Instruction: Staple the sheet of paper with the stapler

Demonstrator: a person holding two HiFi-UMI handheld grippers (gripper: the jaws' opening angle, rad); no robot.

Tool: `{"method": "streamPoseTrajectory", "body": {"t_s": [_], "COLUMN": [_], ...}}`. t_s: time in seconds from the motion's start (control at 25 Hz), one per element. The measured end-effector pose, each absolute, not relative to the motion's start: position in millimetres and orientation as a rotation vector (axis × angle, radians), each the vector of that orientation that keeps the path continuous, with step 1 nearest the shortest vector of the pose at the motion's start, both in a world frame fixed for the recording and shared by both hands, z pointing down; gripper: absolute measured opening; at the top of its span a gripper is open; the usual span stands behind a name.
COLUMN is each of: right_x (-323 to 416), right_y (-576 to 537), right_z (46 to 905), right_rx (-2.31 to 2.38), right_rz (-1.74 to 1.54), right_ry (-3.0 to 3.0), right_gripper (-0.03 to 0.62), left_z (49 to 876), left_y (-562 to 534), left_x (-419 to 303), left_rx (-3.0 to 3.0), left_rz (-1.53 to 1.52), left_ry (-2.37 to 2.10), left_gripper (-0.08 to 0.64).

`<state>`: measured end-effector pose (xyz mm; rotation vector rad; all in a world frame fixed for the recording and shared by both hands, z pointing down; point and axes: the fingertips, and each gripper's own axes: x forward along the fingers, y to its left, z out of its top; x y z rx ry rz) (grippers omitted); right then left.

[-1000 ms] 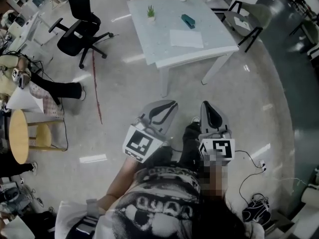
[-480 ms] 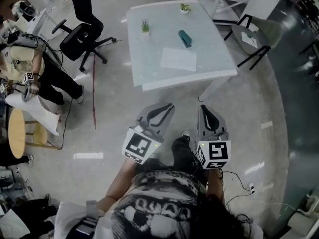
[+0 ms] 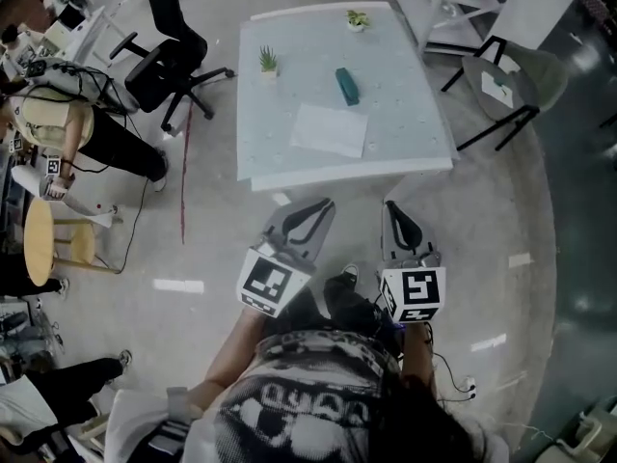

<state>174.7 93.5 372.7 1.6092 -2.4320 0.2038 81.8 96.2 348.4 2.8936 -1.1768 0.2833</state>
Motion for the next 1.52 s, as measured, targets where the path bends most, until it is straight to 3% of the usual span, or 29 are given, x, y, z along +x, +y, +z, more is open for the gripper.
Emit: {"method": "streamPoseTrajectory", "body": {"t_s": [0.6, 0.96, 1.52], "right_x": [150.1, 130.7, 80.8], "right_y": [60.7, 5.4, -120.0], "right_z": [415.3, 446.9, 558.5], "right_rx": [1.42, 1.401, 1.16], "right_rz": [0.329, 0.375, 0.425], "right_ry": [-2.489, -2.404, -2.152], "right_gripper": [-0.002, 0.0, 0.098], "left_z": [379.0, 380.0, 387.7], "left_y": [73.8, -3.4, -136.9], "left_x": [54.5, 37.2, 10.8], "left_rx": [2.751, 2.808, 2.865], "left_rz": [0.443, 0.425, 0.413], "left_ry": [-1.307, -1.246, -1.074], "left_gripper": [0.015, 0.015, 0.015]}}
